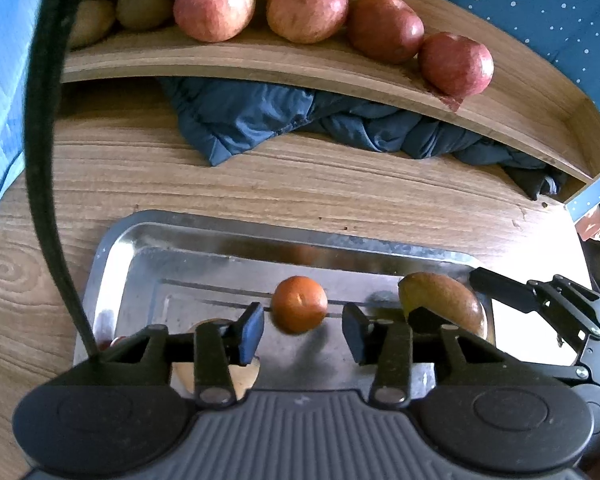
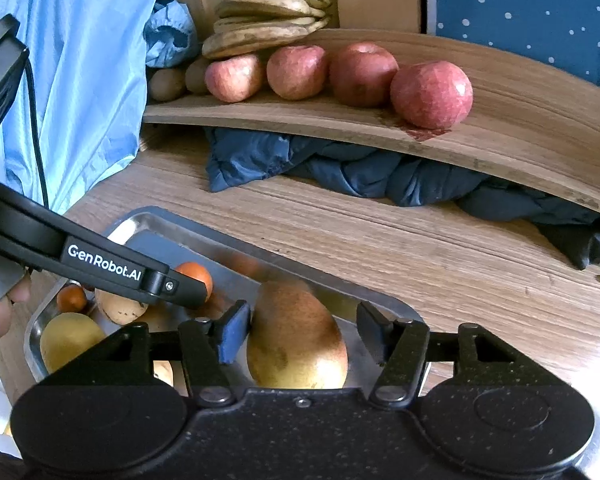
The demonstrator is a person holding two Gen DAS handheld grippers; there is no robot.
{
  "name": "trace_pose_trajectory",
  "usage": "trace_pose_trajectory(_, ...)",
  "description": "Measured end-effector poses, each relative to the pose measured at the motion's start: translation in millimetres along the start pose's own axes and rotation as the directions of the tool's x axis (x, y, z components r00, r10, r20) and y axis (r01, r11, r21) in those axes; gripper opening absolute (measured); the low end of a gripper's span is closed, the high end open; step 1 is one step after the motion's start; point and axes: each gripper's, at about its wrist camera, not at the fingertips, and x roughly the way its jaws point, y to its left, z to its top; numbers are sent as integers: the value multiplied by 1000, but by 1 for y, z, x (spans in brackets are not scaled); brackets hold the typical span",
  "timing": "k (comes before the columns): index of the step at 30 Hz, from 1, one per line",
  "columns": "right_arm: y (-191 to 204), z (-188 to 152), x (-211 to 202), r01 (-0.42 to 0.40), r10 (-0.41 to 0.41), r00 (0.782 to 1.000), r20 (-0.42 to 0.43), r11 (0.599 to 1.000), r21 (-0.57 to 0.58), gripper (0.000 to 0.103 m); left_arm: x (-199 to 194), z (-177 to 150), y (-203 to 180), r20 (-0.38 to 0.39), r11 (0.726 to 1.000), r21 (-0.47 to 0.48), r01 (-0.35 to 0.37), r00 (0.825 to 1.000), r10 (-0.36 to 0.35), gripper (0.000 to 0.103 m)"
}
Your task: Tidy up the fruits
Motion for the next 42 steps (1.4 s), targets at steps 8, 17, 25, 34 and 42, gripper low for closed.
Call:
trace_pose_trajectory(8,-4,-1,-9,24,-25,999,21,1000,17,73,-8,1,-8,25,1000,6,-9,1000,9,59)
trace_pose_trajectory(17,-11,-1,-20,65,-68,996,50,997,42,88,-21,1,-11,63,1000,11,-14,998,13,70)
trace_pose_trajectory(25,-15,-3,-33,83,-87,994,72,995,56,98,-33,-6,-11,95,1000,3,-7,995,7,76)
trace_pose_trajectory(34,-14,-6,-46,98,-103,990,93,994,54,102,-46,-16,-11,126,1000,-12,-16,992,17,83)
trace_pose_trajectory(42,-16,-12,-55,105,-110,988,103,993,60,102,-55,-29,-9,142,999,-32,-34,989,39,88)
